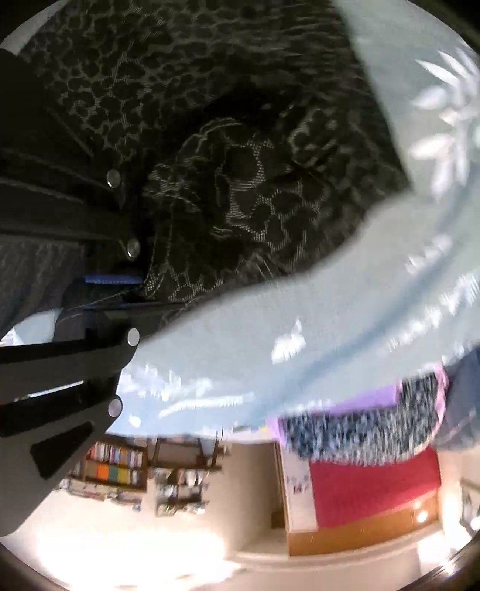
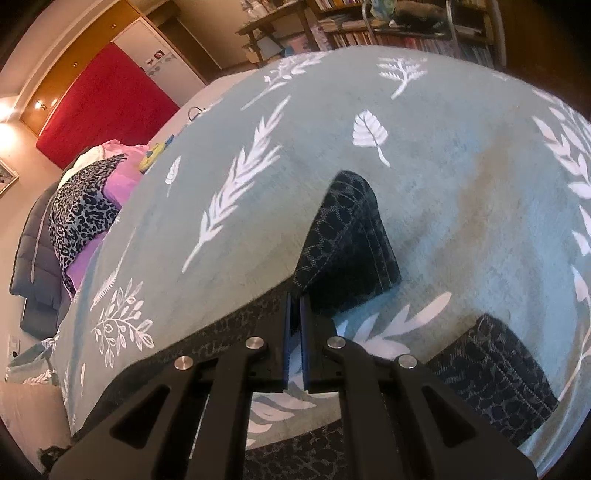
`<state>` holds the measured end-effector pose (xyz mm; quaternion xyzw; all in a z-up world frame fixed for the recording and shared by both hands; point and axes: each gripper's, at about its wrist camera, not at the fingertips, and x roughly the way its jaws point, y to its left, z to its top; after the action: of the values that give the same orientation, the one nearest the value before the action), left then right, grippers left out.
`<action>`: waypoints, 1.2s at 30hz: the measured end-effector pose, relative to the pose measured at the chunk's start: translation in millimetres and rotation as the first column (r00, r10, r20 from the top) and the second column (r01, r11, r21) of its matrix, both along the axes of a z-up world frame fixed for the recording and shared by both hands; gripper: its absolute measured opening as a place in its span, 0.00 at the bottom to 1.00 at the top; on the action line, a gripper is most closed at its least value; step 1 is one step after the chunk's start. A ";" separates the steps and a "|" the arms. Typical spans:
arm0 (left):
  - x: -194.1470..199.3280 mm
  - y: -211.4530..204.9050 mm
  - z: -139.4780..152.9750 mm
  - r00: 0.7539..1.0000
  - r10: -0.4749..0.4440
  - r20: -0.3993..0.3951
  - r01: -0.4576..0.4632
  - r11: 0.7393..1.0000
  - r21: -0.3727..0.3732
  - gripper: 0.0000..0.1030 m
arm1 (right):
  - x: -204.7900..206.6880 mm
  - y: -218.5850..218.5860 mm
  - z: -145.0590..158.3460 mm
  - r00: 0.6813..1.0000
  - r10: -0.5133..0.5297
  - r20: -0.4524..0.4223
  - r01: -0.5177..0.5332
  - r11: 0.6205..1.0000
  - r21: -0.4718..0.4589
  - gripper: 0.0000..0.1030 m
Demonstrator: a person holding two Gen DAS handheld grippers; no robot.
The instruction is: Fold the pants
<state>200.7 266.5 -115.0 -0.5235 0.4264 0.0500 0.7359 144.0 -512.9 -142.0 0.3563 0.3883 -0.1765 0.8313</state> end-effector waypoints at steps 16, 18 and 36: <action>-123.1 47.4 36.2 0.996 -0.086 -0.016 0.087 0.988 0.128 0.05 | -127.7 5.8 10.0 1.000 -0.010 0.026 0.009 0.999 0.034 0.06; -128.9 47.3 22.8 0.995 -0.080 -0.055 0.087 0.987 0.138 0.05 | -136.7 -4.5 -9.9 0.998 -0.062 0.021 0.059 0.992 0.114 0.06; -120.6 45.0 8.5 0.994 -0.058 -0.092 0.073 0.983 0.170 0.06 | -100.2 -4.3 -33.8 0.993 -0.047 0.107 0.027 0.983 0.183 0.43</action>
<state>80.1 311.5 -106.4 -0.4405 0.4689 0.0851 0.7608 43.8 -517.2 -175.8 0.4468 0.3494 -0.1358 0.8123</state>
